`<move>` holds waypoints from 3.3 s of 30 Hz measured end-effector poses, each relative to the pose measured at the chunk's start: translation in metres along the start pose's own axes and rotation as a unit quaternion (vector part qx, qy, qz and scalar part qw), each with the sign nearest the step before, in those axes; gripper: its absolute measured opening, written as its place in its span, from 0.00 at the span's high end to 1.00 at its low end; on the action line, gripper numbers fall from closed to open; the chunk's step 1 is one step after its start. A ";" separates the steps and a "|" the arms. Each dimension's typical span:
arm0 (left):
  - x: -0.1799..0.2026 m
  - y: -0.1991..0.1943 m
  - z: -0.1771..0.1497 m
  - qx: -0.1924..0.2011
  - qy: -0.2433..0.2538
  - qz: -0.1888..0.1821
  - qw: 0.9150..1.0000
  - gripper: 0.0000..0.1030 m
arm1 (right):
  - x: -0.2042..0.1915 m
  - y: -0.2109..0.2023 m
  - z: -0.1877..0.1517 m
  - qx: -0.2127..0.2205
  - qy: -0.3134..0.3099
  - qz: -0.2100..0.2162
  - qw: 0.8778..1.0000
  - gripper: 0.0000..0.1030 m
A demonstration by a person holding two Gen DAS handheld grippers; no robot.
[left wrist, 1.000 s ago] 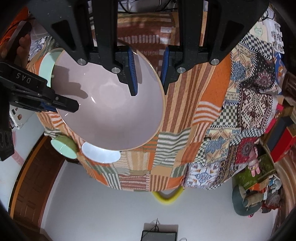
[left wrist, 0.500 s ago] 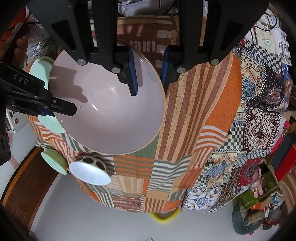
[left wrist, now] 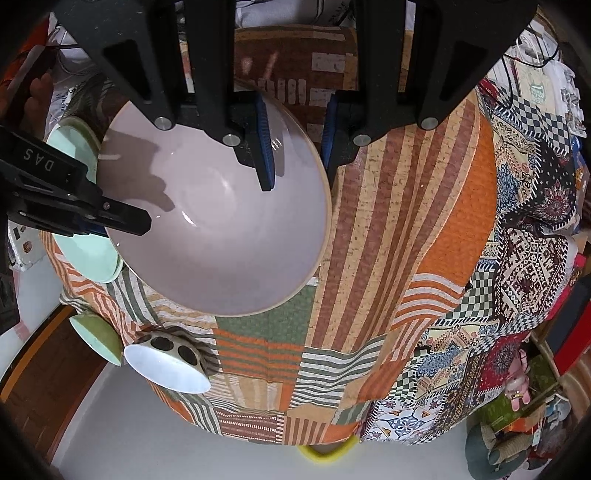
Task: Organize plates and bowls
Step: 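Carry the pink bowl with both tools over the plate stack, then lower the pink bowl onto the mint green plate and open both tools, then move both tools to the white bowl with black dots, then close both tools on the rim of the white dotted bowl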
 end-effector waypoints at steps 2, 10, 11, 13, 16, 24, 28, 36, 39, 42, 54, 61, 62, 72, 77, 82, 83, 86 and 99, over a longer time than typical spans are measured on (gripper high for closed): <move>-0.001 0.001 0.001 0.000 0.000 -0.001 1.000 0.77 | 0.000 0.000 0.000 0.000 0.000 0.001 1.000 0.79; 0.000 0.002 -0.003 -0.003 0.010 0.005 1.000 0.77 | 0.000 0.002 -0.001 -0.002 0.004 0.011 1.000 0.76; 0.000 0.002 -0.004 -0.004 0.011 0.006 1.000 0.77 | 0.000 0.001 0.000 0.001 0.004 0.009 1.000 0.76; -0.001 0.000 -0.003 -0.002 0.010 0.010 1.000 0.77 | 0.001 -0.003 0.001 0.005 0.004 0.010 1.000 0.76; -0.002 -0.008 0.000 0.006 0.011 0.016 1.000 0.76 | 0.004 -0.011 0.004 0.018 0.004 0.011 1.000 0.74; 0.004 -0.046 0.025 0.056 0.016 0.021 0.998 0.73 | 0.019 -0.043 0.017 0.060 0.021 0.017 0.998 0.71; 0.015 -0.066 0.043 0.086 0.023 0.015 0.996 0.69 | 0.030 -0.065 0.027 0.090 0.029 0.011 0.995 0.65; 0.046 -0.098 0.083 0.145 0.045 -0.007 0.988 0.54 | 0.053 -0.106 0.051 0.155 0.037 -0.006 0.987 0.53; 0.056 -0.100 0.100 0.160 0.048 -0.008 0.986 0.38 | 0.063 -0.116 0.059 0.175 0.044 -0.016 0.983 0.46; 0.066 -0.097 0.116 0.162 0.044 -0.022 0.985 0.34 | 0.076 -0.120 0.066 0.184 0.054 -0.024 0.981 0.45; 0.097 -0.039 0.175 0.138 0.053 -0.035 0.988 0.30 | 0.123 -0.112 0.099 0.198 0.086 -0.052 0.975 0.39; 0.112 0.014 0.197 0.093 0.051 -0.054 0.993 0.30 | 0.143 -0.090 0.118 0.182 0.087 -0.070 0.977 0.39; 0.113 0.024 0.200 0.087 0.052 -0.054 0.993 0.30 | 0.146 -0.086 0.119 0.178 0.090 -0.071 0.977 0.39; 0.128 0.090 0.214 0.047 0.072 -0.051 0.995 0.43 | 0.171 -0.044 0.128 0.138 0.107 -0.075 0.982 0.41; 0.129 0.120 0.215 0.019 0.075 -0.048 0.996 0.59 | 0.177 -0.027 0.127 0.115 0.106 -0.070 0.985 0.55; 0.127 0.140 0.216 0.002 0.067 -0.051 0.996 0.68 | 0.181 -0.012 0.128 0.097 0.102 -0.071 0.987 0.67; 0.126 0.144 0.216 -0.001 0.066 -0.051 0.997 0.69 | 0.181 -0.009 0.128 0.093 0.100 -0.070 0.988 0.68; 0.126 0.152 0.217 -0.006 0.067 -0.049 0.997 0.72 | 0.182 0.000 0.127 0.080 0.099 -0.070 0.989 0.75; 0.129 0.170 0.214 -0.026 0.060 -0.061 0.996 0.86 | 0.181 0.017 0.123 0.055 0.089 -0.070 0.992 0.81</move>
Point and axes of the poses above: each gripper's, at about its wrist camera, not at the fingertips, and y roughly the way its jaws point, x to its right, z to its top, the point moved 8 cm from there along y, roughly the way its jaws point, and after that the axes turned 5 degrees about x, right-handed, at the moved point
